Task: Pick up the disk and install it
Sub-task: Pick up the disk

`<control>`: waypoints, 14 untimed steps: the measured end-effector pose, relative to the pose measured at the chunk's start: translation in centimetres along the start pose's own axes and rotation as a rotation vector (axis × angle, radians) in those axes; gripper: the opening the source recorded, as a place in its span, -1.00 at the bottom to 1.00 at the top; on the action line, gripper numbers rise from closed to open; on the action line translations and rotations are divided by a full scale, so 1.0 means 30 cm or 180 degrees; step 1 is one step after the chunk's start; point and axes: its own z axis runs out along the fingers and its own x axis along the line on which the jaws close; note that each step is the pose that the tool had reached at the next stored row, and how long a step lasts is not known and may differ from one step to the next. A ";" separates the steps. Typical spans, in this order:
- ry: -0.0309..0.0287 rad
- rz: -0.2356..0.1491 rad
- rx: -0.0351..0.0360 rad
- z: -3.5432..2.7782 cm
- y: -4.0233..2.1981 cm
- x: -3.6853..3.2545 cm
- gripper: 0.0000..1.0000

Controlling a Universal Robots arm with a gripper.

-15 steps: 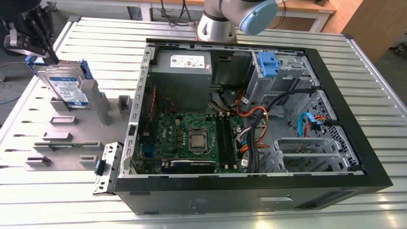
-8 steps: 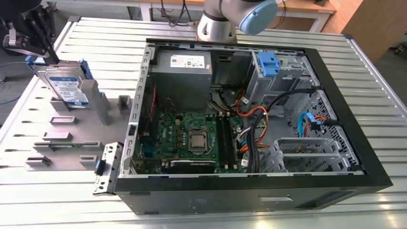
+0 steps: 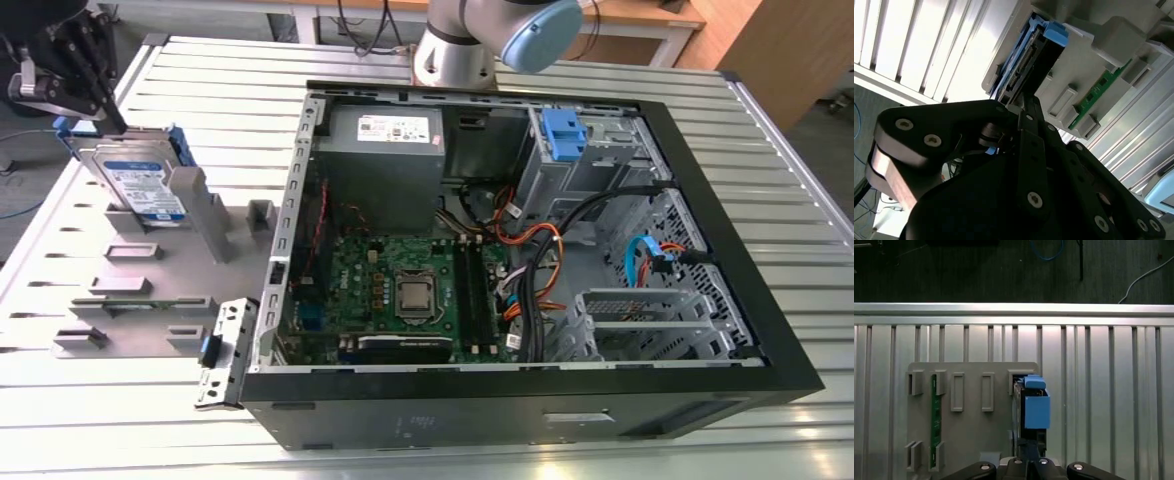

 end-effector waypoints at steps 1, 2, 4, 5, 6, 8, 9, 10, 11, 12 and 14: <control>0.0000 0.0001 0.0000 0.000 0.000 -0.002 -0.79; 0.0000 0.0000 0.0000 0.000 0.000 -0.005 -0.79; 0.0000 0.0000 0.0000 0.000 0.000 -0.006 -0.79; 0.0000 0.0000 0.0000 0.000 0.000 -0.006 -0.79; 0.0000 0.0000 0.0000 0.000 0.000 -0.007 -0.79; 0.0000 0.0000 0.0000 0.000 0.000 -0.008 -0.79; 0.0000 0.0000 0.0000 0.000 0.000 -0.009 -0.77; 0.0000 0.0000 0.0000 0.000 0.000 -0.009 -0.66; 0.0000 0.0000 0.0000 0.000 0.000 -0.009 -0.66; 0.0000 0.0000 0.0000 0.000 0.000 -0.010 -0.54; 0.0000 0.0000 0.0000 0.000 0.000 -0.011 -0.42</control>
